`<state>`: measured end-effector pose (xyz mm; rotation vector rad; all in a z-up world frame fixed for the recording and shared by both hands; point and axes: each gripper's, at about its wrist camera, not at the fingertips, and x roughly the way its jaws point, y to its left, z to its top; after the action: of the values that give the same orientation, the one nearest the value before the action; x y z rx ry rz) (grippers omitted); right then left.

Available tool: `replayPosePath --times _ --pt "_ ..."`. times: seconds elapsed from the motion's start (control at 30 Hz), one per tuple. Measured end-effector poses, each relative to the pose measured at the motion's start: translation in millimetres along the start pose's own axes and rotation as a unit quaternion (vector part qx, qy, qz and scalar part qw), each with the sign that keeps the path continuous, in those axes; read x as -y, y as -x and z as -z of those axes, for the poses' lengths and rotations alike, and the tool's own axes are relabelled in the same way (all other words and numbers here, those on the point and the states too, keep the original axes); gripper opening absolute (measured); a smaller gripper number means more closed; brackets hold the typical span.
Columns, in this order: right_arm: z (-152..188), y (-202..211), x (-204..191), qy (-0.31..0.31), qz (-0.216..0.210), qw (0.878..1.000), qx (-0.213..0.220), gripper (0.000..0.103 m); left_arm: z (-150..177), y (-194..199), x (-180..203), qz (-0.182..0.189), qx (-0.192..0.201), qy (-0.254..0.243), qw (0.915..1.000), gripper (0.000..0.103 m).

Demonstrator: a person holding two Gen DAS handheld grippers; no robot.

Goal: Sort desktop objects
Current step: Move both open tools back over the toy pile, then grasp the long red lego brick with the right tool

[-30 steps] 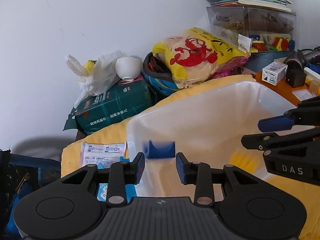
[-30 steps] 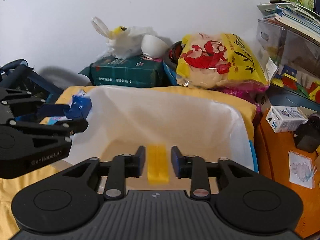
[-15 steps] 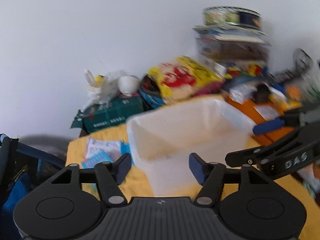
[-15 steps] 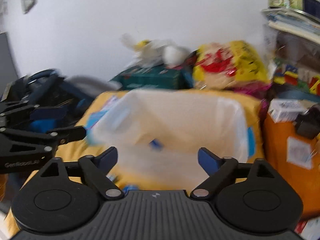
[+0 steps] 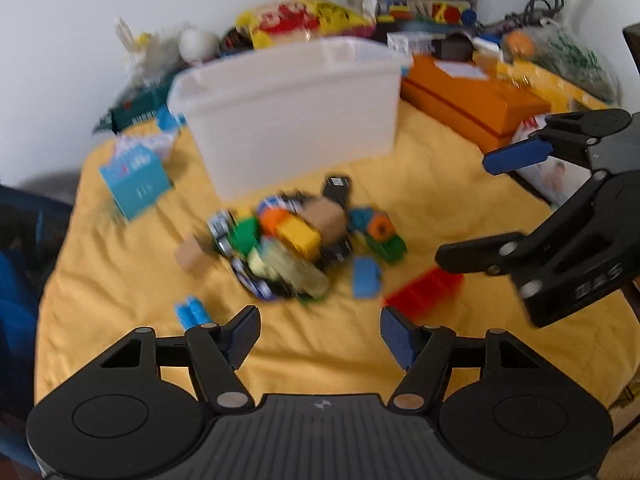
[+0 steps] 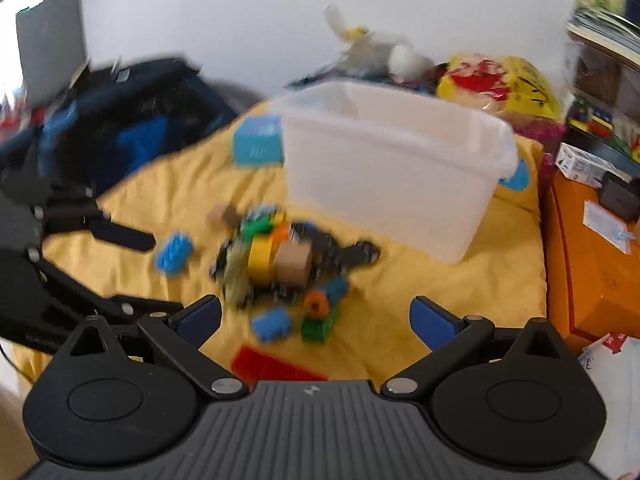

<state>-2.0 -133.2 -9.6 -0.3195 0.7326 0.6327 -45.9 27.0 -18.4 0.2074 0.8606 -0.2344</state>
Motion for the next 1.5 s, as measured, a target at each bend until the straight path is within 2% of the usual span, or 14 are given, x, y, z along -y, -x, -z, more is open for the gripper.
replayPosePath --times 0.13,0.27,0.37,0.4,0.43,0.5,0.67,1.03,1.1,1.2,1.3,1.37,1.43,1.5 --pt "13 -3 -10 0.006 -0.007 1.000 -0.024 0.086 12 -5 8 0.007 -0.013 -0.005 0.9999 0.070" --pt "27 -2 -12 0.008 -0.018 0.999 -0.042 0.080 20 -4 12 0.004 -0.022 0.002 0.9997 0.070" --pt "37 -1 -18 0.047 -0.008 0.998 -0.040 0.067 26 -4 12 0.002 -0.027 0.010 0.9996 0.070" --pt "39 -1 -20 0.067 -0.009 0.997 -0.039 0.058 27 -4 12 0.002 -0.029 0.011 0.9995 0.070" --pt "41 0 -23 0.089 -0.016 0.995 -0.036 0.054 28 -4 11 0.003 -0.029 0.013 0.9995 0.070" --pt "43 -1 -30 0.131 -0.022 0.991 -0.031 0.054 30 -3 11 0.003 -0.029 0.016 0.9994 0.070" --pt "52 -16 -56 0.269 -0.008 0.963 -0.036 0.052 32 0 9 0.002 -0.028 0.020 0.9994 0.070" --pt "51 -48 -57 0.306 0.036 0.951 -0.040 0.049 35 -1 5 0.009 -0.033 0.027 0.9991 0.070" --pt "46 -49 -53 0.285 0.021 0.957 -0.052 0.041 34 -2 5 0.010 -0.032 0.024 0.9991 0.070" --pt "32 -41 -43 0.223 -0.034 0.971 -0.076 0.037 32 -2 3 0.011 -0.030 0.024 0.9992 0.070" --pt "16 -31 -22 0.093 -0.115 0.983 -0.110 0.035 32 -4 0 0.010 -0.033 0.031 0.9989 0.070" --pt "14 -37 -3 -0.015 -0.161 0.977 -0.141 0.035 31 -6 -2 0.012 -0.035 0.037 0.9986 0.070" --pt "22 -54 16 -0.119 -0.203 0.955 -0.182 0.035 31 -8 -3 0.014 -0.038 0.041 0.9983 0.070" --pt "33 -63 29 -0.176 -0.211 0.942 -0.192 0.036 30 -9 -3 0.016 -0.038 0.041 0.9983 0.070"
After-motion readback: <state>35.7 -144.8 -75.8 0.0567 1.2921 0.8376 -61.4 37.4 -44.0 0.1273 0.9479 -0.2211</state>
